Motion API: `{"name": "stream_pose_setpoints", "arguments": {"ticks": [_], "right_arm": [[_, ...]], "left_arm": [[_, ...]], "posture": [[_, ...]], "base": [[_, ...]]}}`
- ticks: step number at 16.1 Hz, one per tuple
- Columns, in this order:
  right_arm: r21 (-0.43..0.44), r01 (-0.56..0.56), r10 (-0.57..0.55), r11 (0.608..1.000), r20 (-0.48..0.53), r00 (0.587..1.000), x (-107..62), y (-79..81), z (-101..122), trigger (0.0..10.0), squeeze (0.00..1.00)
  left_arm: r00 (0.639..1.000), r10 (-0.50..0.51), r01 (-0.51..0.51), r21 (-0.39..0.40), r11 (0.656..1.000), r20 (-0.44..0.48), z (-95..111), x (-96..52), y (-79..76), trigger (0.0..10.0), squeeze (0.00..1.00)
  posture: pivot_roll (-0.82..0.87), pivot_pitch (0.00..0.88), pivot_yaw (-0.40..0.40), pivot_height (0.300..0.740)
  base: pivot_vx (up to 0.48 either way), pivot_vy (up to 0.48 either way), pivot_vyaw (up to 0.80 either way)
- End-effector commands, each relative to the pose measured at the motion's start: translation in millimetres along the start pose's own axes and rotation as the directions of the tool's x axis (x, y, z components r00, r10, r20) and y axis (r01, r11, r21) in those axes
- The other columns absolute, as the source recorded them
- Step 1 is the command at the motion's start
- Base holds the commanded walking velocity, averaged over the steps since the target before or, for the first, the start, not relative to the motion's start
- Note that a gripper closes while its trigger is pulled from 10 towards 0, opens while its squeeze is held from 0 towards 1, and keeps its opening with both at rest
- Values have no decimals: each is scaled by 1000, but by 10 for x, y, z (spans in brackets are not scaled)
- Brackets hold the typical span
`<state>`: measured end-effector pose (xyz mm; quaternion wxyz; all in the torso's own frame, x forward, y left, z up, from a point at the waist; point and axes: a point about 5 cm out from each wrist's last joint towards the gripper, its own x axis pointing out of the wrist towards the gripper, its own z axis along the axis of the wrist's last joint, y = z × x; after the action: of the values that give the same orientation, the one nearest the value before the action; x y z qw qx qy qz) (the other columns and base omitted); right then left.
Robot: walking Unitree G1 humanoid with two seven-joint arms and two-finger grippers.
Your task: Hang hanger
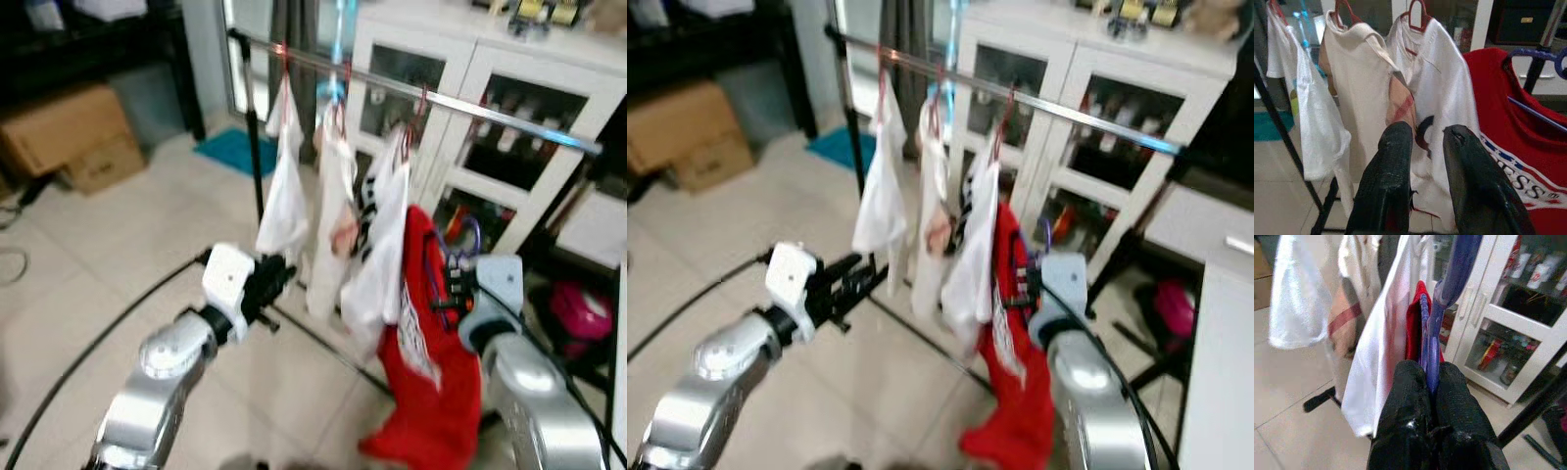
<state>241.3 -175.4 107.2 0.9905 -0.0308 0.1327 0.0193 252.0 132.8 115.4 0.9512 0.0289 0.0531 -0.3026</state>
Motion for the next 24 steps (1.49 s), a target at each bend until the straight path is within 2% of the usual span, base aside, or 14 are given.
{"name": "stream_pose_setpoints", "arguments": {"ticks": [1, 6, 10, 24], "right_arm": [[-5, 12, -12, 1000, 11, 1000, -14, -30, 32, 10000, 0], [-4, 7, -7, 1000, -1, 1000, -23, -26, 11, 10000, 0], [-14, -5, 5, 1000, -15, 1000, -28, -32, -4, 10000, 0], [-17, -53, 53, 998, -24, 998, -41, 31, -27, 10000, 0]], "left_arm": [[1000, -17, 17, 3, 1000, 3, 10, 11, -39, 10000, 110], [1000, -21, 21, 3, 1000, 0, 8, 7, -47, 10000, 110], [1000, -15, 15, -23, 1000, 12, -1, -30, -49, 10000, 110], [1000, -28, 28, -25, 999, 5, -12, -65, -60, 10000, 110]], "posture": [[-84, 0, 2, 740], [-83, 0, 1, 740], [-84, 0, -4, 740], [-77, 0, -13, 740]], "base": [[-259, 0, 0], [-262, 0, 0], [0, 0, 0], [0, 480, -692]]}}
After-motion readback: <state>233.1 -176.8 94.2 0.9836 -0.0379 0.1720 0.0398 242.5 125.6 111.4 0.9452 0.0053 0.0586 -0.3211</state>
